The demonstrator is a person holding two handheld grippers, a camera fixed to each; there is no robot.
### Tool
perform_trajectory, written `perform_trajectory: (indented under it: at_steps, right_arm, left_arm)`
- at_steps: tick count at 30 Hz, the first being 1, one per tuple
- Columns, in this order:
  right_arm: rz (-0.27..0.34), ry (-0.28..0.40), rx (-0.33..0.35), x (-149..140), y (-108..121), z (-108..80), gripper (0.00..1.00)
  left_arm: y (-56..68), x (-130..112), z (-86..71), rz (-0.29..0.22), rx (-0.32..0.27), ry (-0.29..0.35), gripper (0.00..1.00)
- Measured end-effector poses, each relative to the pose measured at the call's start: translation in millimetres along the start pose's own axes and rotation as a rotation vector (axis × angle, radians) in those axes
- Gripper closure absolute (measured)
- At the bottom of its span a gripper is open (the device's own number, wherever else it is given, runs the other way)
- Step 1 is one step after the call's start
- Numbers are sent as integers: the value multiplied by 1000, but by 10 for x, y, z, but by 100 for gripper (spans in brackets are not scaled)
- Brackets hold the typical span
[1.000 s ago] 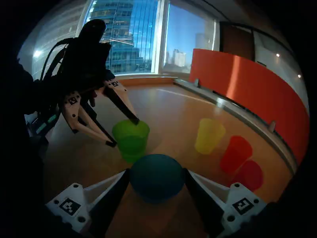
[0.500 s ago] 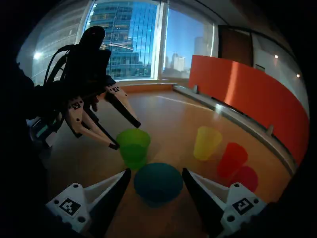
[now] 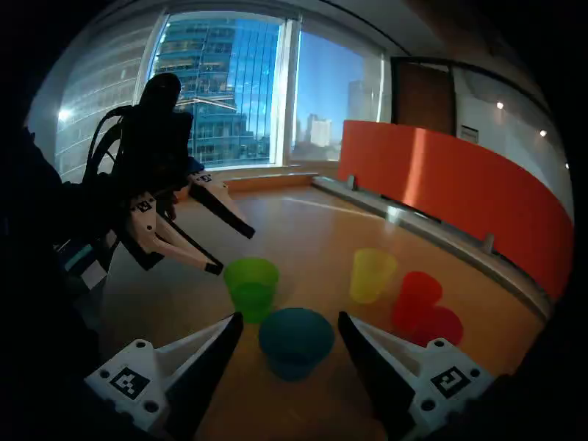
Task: Pour water
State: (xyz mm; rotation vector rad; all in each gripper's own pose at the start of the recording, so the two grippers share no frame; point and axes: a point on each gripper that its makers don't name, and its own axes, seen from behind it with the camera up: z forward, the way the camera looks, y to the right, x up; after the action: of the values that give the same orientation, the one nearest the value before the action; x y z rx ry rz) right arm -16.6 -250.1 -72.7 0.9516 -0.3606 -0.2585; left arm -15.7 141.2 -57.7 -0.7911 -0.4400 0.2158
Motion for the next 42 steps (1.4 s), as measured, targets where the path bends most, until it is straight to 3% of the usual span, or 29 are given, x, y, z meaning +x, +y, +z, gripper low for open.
perform_trajectory:
  at_steps: [10, 21, 33, 36, 42]
  right_arm:
    - [45, 80, -123, 130, 228, -382, 0]
    - [92, 148, -280, 129, 520, -737, 0]
    - [134, 243, -530, 252, 1097, -1189, 0]
    - [151, 270, -570, 296, 1192, -1274, 0]
    - [170, 311, -657, 339, 1396, -1438, 0]
  left_arm:
    - [-93, 138, -186, -11, 124, 98, 2]
    - [-386, 217, -410, -78, 301, 226, 2]
    - [-564, 464, -618, -10, 452, 328, 2]
    - [-605, 513, -645, -7, 484, 344, 2]
    - [-734, 592, -737, -47, 546, 382, 2]
